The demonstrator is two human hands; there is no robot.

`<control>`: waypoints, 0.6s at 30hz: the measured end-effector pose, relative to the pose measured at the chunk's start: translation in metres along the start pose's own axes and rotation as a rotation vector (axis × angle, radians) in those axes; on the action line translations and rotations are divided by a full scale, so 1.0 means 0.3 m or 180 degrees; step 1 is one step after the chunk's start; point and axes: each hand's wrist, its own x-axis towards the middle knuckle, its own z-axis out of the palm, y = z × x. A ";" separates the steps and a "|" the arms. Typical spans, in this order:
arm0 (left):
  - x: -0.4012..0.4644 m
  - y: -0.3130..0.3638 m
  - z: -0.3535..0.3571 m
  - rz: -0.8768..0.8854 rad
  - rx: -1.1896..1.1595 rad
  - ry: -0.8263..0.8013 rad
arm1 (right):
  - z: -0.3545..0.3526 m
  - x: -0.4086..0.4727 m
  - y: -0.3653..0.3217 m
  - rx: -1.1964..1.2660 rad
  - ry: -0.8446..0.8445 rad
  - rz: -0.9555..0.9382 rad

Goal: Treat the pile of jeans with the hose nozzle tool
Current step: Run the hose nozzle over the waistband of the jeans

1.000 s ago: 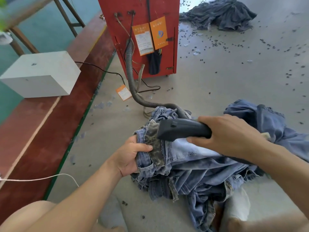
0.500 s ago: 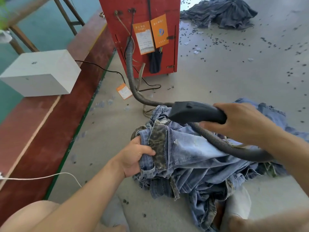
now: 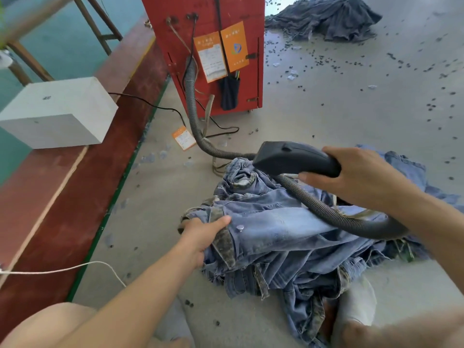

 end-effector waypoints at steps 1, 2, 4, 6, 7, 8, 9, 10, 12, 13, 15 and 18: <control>0.011 -0.022 -0.006 0.0036 0.0237 0.0437 | 0.005 -0.003 -0.001 -0.0051 -0.0068 0.0009; 0.018 -0.043 -0.017 0.0141 0.0564 0.0802 | 0.012 -0.007 -0.003 -0.0132 -0.0159 0.0012; 0.050 -0.076 -0.037 0.0445 0.1323 0.1088 | 0.034 -0.018 -0.005 -0.0335 -0.0366 -0.0013; 0.073 -0.079 -0.045 0.0546 0.1894 0.0841 | 0.057 -0.028 -0.008 -0.0553 -0.0470 -0.0037; 0.075 -0.077 -0.045 0.0398 0.2072 0.0616 | 0.066 -0.029 -0.011 -0.0646 -0.0484 -0.0057; 0.083 -0.082 -0.045 0.0209 0.2180 0.0407 | 0.072 -0.028 -0.015 -0.0711 -0.0503 -0.0079; 0.090 -0.090 -0.047 0.0065 0.2116 0.0299 | 0.075 -0.027 -0.020 -0.0750 -0.0531 -0.0102; 0.098 -0.097 -0.050 0.0098 0.1958 0.0280 | 0.077 -0.025 -0.025 -0.0775 -0.0553 -0.0121; 0.093 -0.101 -0.053 0.0369 0.1729 0.0412 | 0.079 -0.023 -0.030 -0.0811 -0.0571 -0.0145; 0.093 -0.097 -0.058 0.0487 0.1864 0.0673 | 0.078 -0.023 -0.030 -0.0825 -0.0567 -0.0137; 0.073 -0.084 -0.055 0.0853 0.2439 0.1536 | 0.076 -0.025 -0.027 -0.0856 -0.0550 -0.0098; 0.020 -0.066 -0.026 0.2341 0.2321 0.2284 | 0.076 -0.021 -0.018 -0.0859 -0.0532 -0.0094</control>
